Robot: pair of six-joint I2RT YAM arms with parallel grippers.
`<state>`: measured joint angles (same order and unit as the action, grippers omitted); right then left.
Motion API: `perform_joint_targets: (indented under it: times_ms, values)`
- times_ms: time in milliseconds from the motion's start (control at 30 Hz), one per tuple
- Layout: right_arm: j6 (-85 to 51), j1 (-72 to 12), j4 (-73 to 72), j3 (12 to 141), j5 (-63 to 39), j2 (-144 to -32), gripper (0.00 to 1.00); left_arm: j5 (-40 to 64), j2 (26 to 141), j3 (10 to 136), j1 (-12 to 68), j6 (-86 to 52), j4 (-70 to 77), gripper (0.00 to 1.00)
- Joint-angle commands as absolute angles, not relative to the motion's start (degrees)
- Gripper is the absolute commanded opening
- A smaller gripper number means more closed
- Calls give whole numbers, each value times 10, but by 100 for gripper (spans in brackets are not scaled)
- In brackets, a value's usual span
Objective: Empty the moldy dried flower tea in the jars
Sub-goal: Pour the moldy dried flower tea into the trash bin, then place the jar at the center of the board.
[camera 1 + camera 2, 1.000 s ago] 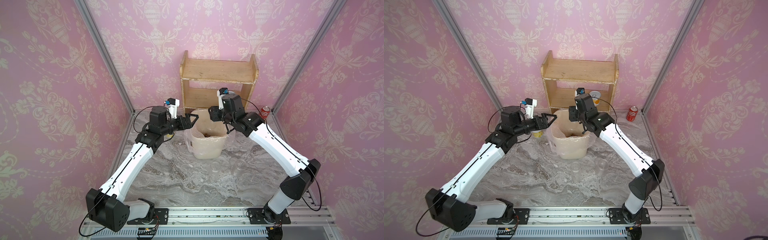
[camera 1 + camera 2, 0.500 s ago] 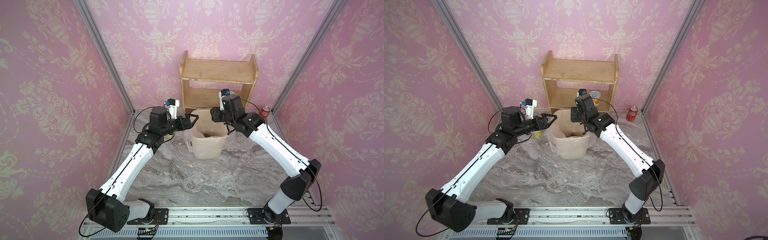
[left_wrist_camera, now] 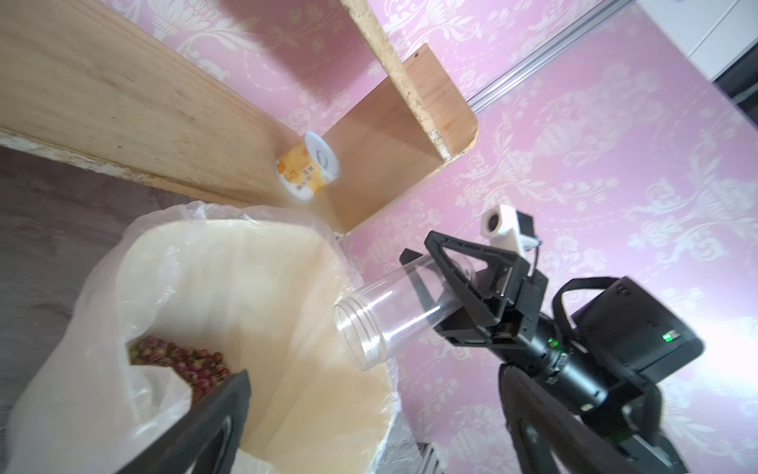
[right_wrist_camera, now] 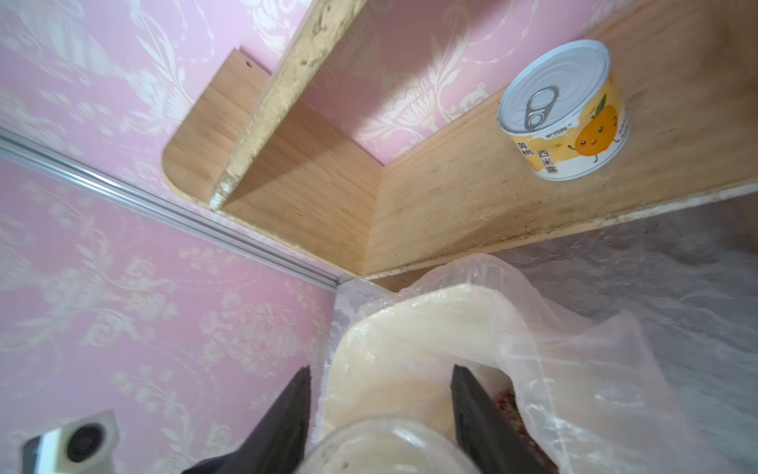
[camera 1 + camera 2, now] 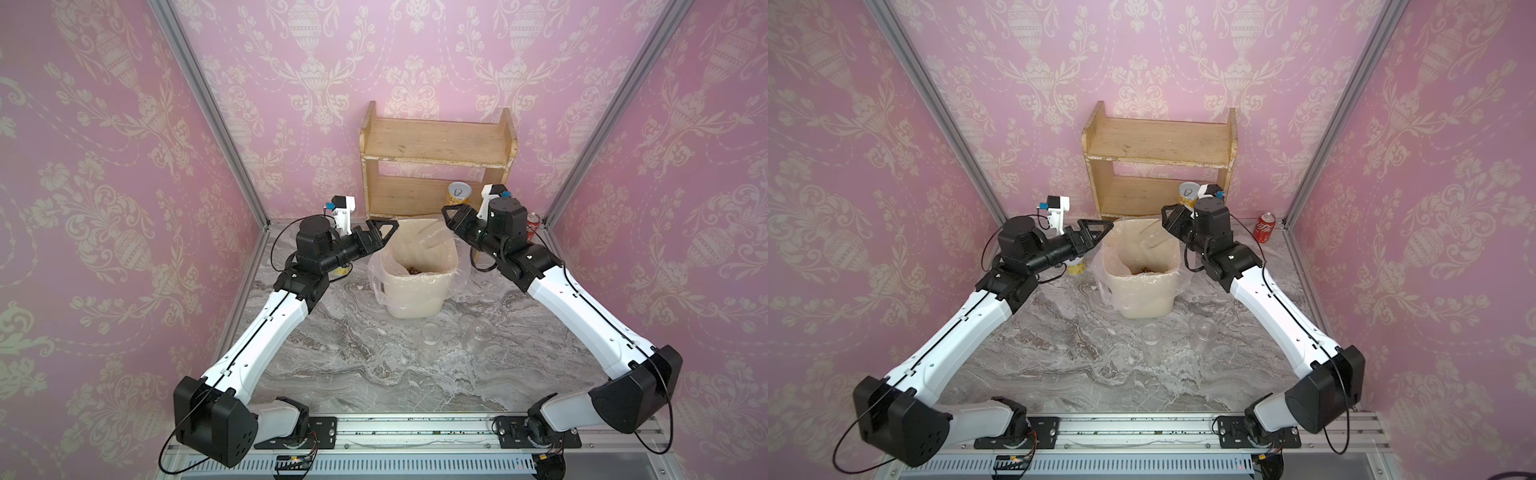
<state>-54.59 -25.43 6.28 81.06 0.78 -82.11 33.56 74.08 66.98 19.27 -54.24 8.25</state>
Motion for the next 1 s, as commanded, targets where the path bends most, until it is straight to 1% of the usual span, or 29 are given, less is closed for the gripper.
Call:
perform_joint_targets:
  times_ms: [0,167,333,600,733,900,967]
  values:
    - [-681,-249,-74,783,-38,-808,42,367,756,667,189,-664,184,98]
    - [-746,-249,-126,778,-74,-821,43,380,777,683,198,-708,202,98]
    - [-785,-251,-159,767,-84,-828,42,381,795,685,205,-721,206,98]
    - [-807,-260,-173,769,-100,-852,42,387,820,689,216,-769,275,97]
    - [-818,-264,-185,767,-102,-861,42,389,823,691,219,-773,284,97]
    - [-830,-272,-198,770,-109,-873,42,390,833,692,227,-780,296,93]
    - [-831,-275,-199,770,-109,-876,42,393,839,693,228,-788,306,89]
